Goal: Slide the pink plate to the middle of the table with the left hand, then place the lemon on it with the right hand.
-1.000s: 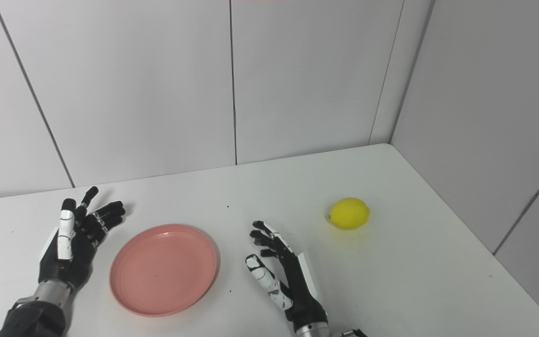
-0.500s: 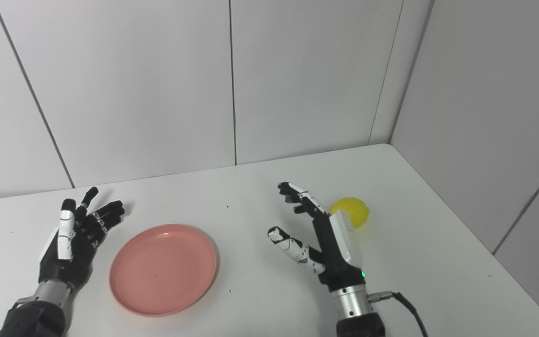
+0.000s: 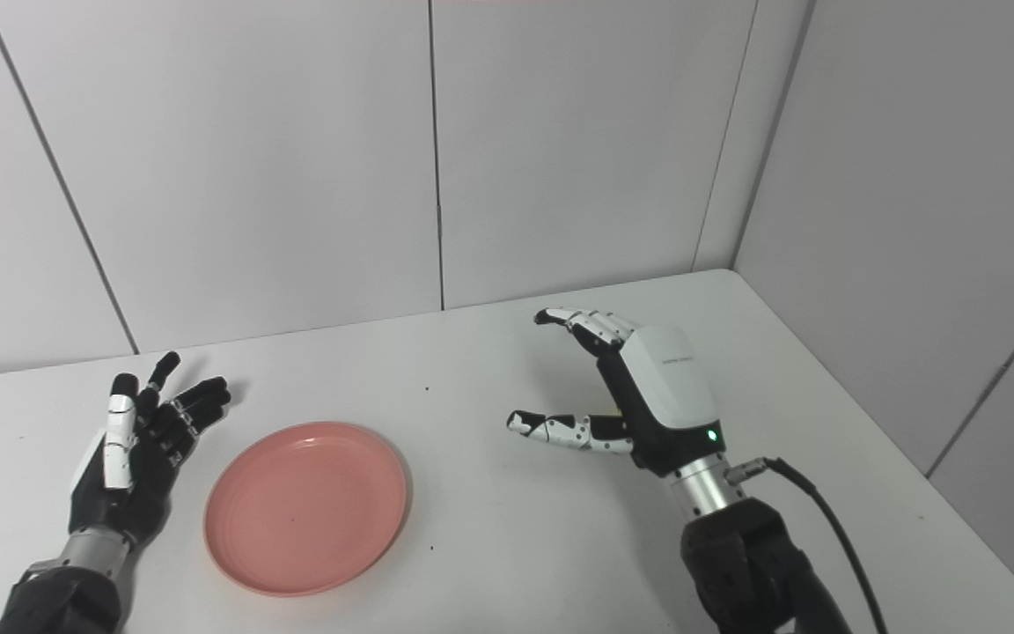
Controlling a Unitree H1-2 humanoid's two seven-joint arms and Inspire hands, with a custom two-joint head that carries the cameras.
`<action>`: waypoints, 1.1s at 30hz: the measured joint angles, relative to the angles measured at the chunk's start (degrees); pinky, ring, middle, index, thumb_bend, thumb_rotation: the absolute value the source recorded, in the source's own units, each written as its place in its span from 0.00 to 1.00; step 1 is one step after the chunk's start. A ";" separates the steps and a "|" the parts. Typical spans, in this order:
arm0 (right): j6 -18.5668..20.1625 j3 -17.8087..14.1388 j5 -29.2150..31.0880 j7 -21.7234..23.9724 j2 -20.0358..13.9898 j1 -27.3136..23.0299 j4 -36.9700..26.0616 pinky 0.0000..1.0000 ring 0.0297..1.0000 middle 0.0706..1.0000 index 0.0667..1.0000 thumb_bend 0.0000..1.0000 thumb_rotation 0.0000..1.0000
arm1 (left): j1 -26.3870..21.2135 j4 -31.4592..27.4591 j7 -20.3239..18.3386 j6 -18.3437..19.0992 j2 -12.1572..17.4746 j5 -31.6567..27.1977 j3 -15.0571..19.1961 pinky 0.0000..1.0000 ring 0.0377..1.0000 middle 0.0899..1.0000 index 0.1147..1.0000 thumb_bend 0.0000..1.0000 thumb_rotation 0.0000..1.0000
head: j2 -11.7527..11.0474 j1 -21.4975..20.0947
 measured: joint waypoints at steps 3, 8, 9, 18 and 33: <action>0.03 0.16 -2.30 -0.02 -1.74 -1.52 1.79 0.65 0.70 0.72 0.69 0.98 0.88 | -0.02 0.01 -0.06 0.00 -0.01 -0.44 0.00 0.88 0.78 0.72 0.99 0.61 0.99 | -0.09 0.17; -0.05 0.91 -6.76 -0.31 -5.60 -2.77 6.24 0.70 0.70 0.71 0.68 0.98 0.89 | -0.02 -0.14 -0.06 0.02 -0.03 -0.51 -0.10 0.88 0.78 0.71 0.99 0.60 0.99 | -0.44 0.18; -0.05 1.03 -7.41 -0.38 -6.31 -2.84 6.85 0.71 0.70 0.71 0.68 0.99 0.89 | -0.02 -0.12 -0.06 0.02 -0.01 -0.64 -0.08 0.88 0.78 0.71 0.99 0.59 1.00 | -0.53 0.18; -0.05 1.89 -8.26 -2.15 -9.48 -4.64 14.36 0.67 0.70 0.70 0.67 0.98 0.88 | -0.07 0.06 -0.23 0.02 0.22 -1.15 -0.10 0.88 0.78 0.72 1.00 0.57 1.00 | -0.79 0.18; -0.07 2.39 -3.67 -6.56 -9.72 -5.54 27.19 0.59 0.68 0.70 0.68 0.96 0.88 | -0.09 0.01 -0.24 0.04 0.37 -1.15 -0.19 0.87 0.77 0.70 0.99 0.57 1.00 | -1.06 0.61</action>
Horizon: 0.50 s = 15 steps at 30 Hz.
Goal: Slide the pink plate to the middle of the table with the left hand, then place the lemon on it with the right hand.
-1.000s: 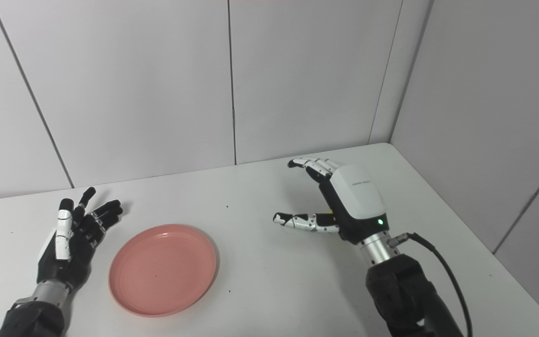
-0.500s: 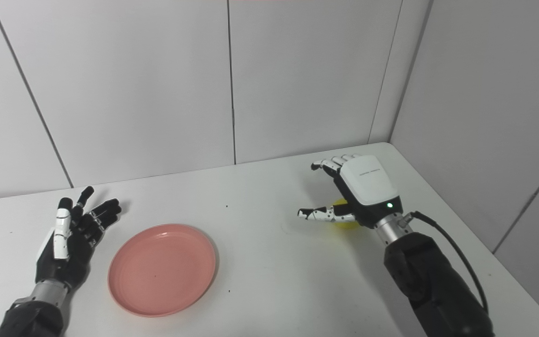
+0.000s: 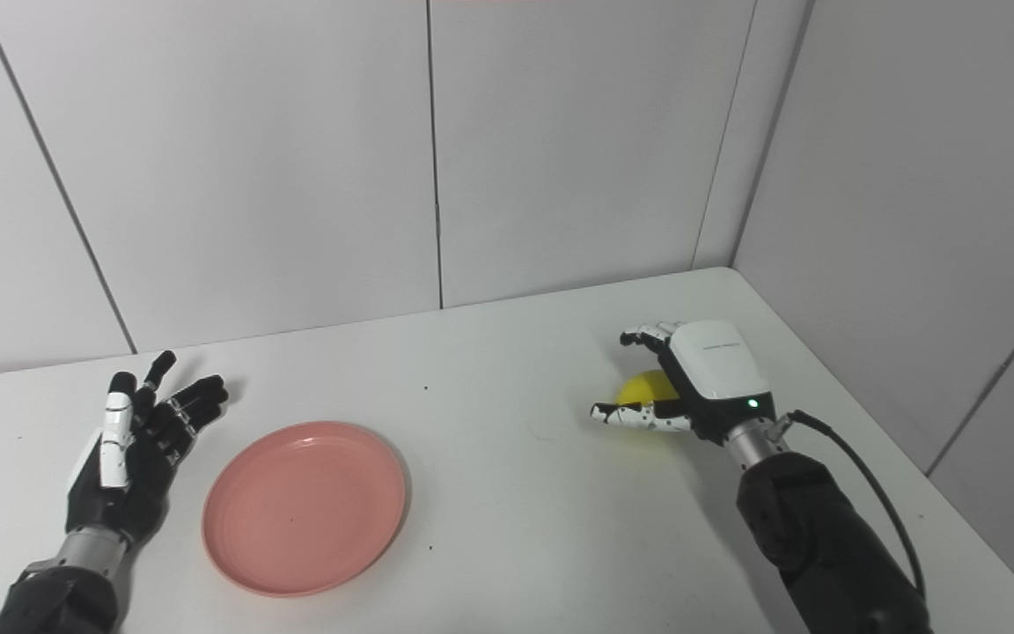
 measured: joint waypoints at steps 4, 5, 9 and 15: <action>0.00 0.92 0.95 -0.45 0.01 -0.44 1.86 0.59 0.69 0.71 0.68 0.96 0.88 | 0.01 -0.06 0.00 0.10 0.00 0.00 -0.02 0.89 0.78 0.70 1.00 0.57 1.00 | -0.09 0.09; 0.01 1.14 1.11 -0.53 0.04 -0.51 2.16 0.60 0.69 0.71 0.68 0.95 0.87 | 0.01 -0.07 -0.02 0.10 0.00 0.00 -0.04 0.89 0.78 0.71 1.00 0.57 1.00 | -0.09 0.09; 0.07 1.78 1.38 -1.14 0.43 -1.04 4.14 0.61 0.69 0.72 0.69 0.95 0.85 | 0.01 0.02 -0.64 0.09 0.07 0.00 -0.24 0.88 0.78 0.71 0.99 0.57 1.00 | -0.09 0.18; 0.33 3.43 1.24 -2.10 0.48 -1.70 6.53 0.62 0.70 0.73 0.71 0.95 0.86 | 0.14 -0.40 -0.66 0.52 0.12 0.00 -0.24 0.88 0.78 0.72 1.00 0.57 1.00 | -0.17 0.53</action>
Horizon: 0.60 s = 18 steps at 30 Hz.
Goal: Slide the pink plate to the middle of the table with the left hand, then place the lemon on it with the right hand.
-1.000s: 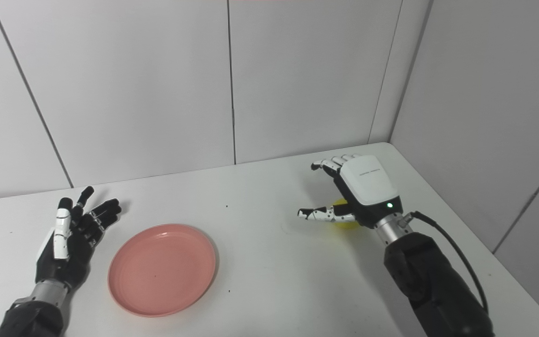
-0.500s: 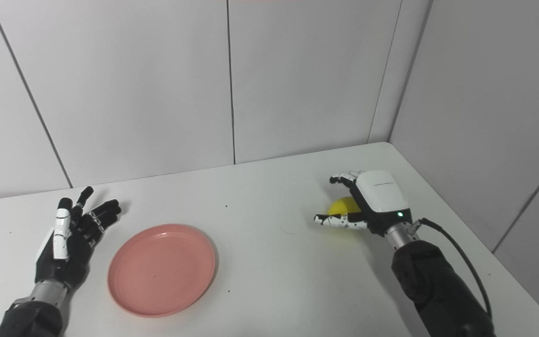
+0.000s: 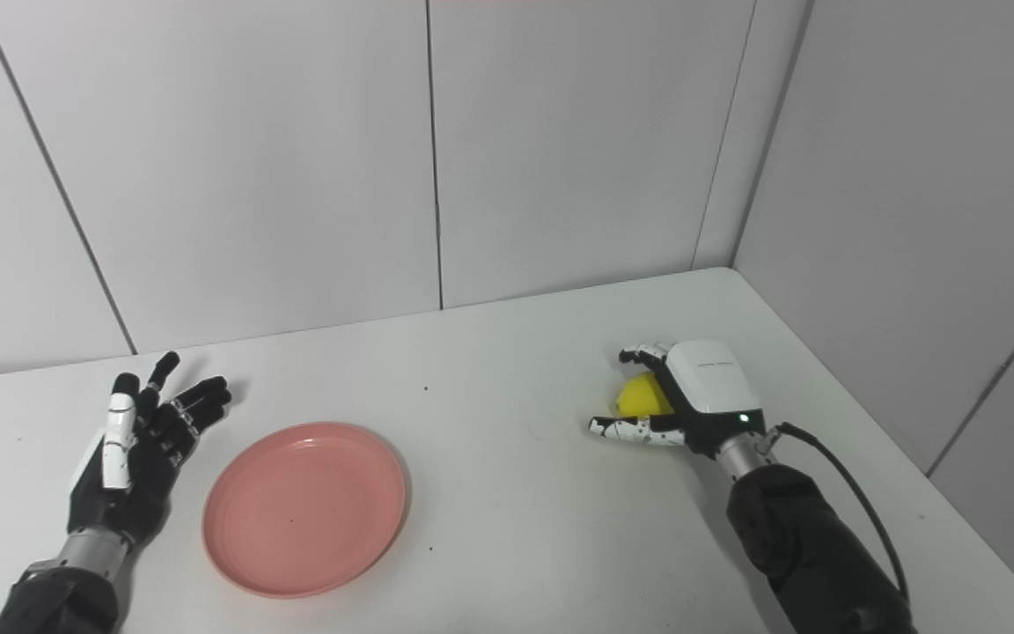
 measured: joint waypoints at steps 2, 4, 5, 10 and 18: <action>0.08 0.50 -0.02 -0.33 0.04 -0.36 0.41 0.63 0.71 0.73 0.71 0.96 0.88 | 0.10 -0.27 -0.02 0.13 0.00 0.00 -0.02 0.89 0.78 0.72 1.00 0.57 1.00 | 0.09 0.09; 0.49 0.89 -0.03 -0.39 0.07 -0.95 1.36 0.64 0.72 0.74 0.72 0.96 0.88 | 0.13 -0.35 -0.37 0.16 0.00 0.00 -0.09 0.89 0.78 0.72 1.00 0.58 1.00 | 0.00 0.09; 0.61 0.98 -0.03 -0.39 0.08 -1.04 1.47 0.64 0.72 0.74 0.71 0.96 0.88 | 0.15 -0.39 -0.50 0.16 0.00 0.00 -0.15 0.89 0.78 0.73 1.00 0.59 1.00 | 0.00 0.09; 0.68 1.21 0.01 -0.42 0.10 -1.38 1.95 0.64 0.71 0.73 0.71 0.96 0.87 | 0.24 -0.44 -0.55 0.16 0.02 0.01 -0.11 0.89 0.78 0.73 1.00 0.60 1.00 | 0.26 0.27; 0.67 1.45 1.37 -0.92 -0.08 -1.89 3.38 0.58 0.65 0.69 0.69 0.95 0.83 | 0.07 0.35 -0.79 -0.03 0.04 0.01 0.02 0.88 0.77 0.73 1.00 0.61 0.99 | 0.53 0.18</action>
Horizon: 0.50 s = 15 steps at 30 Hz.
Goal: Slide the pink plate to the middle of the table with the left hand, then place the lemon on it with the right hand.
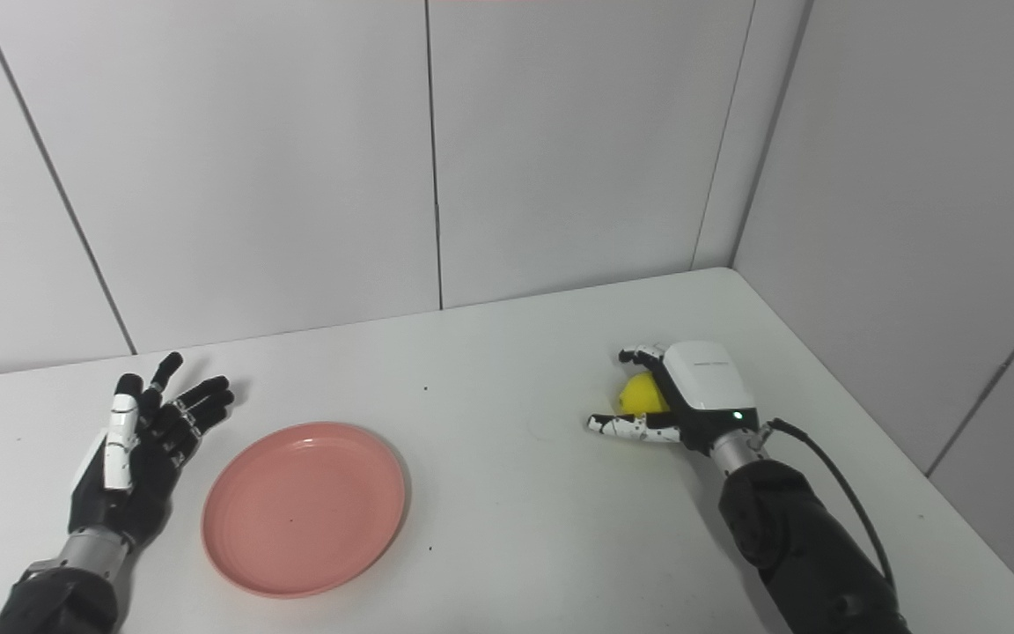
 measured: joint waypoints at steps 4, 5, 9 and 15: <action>0.04 0.39 0.17 -0.72 -0.05 0.04 0.17 0.58 0.65 0.70 0.69 0.94 0.83 | 0.00 0.01 -0.05 0.00 0.02 0.00 -0.02 0.89 0.78 0.73 1.00 0.62 0.99 | 0.18 0.09; 0.15 0.39 0.27 -0.72 -0.06 0.07 0.15 0.59 0.66 0.70 0.70 0.94 0.84 | 0.00 0.01 -0.08 0.00 0.02 0.00 -0.03 0.89 0.78 0.73 1.00 0.62 0.99 | 0.26 0.00; 0.41 0.37 0.76 -0.87 -0.10 0.26 0.15 0.59 0.66 0.69 0.69 0.93 0.83 | -0.09 0.29 -0.17 -0.13 0.04 0.02 -0.06 0.89 0.78 0.71 0.99 0.62 1.00 | 0.26 -0.09; 0.41 0.32 1.06 -2.94 -0.09 0.68 0.56 0.39 0.48 0.58 0.63 0.82 0.73 | -0.24 0.51 -0.26 -0.31 0.05 0.02 -0.09 0.89 0.77 0.70 0.99 0.62 0.99 | 0.26 0.00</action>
